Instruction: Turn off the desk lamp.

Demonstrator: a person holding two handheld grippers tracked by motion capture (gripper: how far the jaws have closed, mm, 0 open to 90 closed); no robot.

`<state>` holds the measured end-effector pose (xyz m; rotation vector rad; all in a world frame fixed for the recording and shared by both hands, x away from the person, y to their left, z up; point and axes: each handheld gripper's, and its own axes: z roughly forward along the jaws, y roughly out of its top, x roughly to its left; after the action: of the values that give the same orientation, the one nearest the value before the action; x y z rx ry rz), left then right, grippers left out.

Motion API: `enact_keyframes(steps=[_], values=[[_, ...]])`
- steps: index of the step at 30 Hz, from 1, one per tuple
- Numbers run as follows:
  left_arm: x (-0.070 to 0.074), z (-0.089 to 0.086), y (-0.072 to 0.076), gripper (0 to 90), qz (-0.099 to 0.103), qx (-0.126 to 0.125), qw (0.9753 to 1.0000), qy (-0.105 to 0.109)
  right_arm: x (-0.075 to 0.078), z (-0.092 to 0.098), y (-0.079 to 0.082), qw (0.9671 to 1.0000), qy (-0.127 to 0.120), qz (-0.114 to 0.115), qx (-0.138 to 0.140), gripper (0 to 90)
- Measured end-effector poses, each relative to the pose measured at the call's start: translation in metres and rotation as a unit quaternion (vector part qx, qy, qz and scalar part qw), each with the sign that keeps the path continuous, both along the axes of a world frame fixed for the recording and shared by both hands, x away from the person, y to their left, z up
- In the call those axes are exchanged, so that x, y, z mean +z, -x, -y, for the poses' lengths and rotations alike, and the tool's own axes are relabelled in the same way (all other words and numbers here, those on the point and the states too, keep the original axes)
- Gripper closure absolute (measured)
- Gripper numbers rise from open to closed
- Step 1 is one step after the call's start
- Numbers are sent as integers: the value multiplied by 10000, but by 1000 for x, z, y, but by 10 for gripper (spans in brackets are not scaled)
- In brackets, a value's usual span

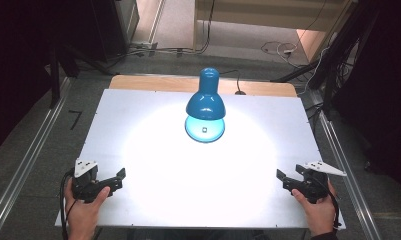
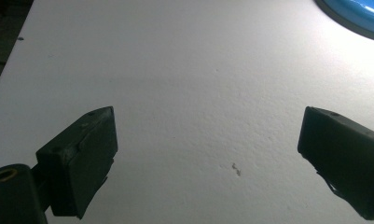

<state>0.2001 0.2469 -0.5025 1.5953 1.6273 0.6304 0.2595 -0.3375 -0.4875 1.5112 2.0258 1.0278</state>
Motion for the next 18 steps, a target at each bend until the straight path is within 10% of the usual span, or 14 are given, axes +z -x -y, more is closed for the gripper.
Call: enact_keyframes(steps=[18], values=[[0,2,-1,55,7,-18,10000,2,0,-40,-14,9991,131,18,400,193]])
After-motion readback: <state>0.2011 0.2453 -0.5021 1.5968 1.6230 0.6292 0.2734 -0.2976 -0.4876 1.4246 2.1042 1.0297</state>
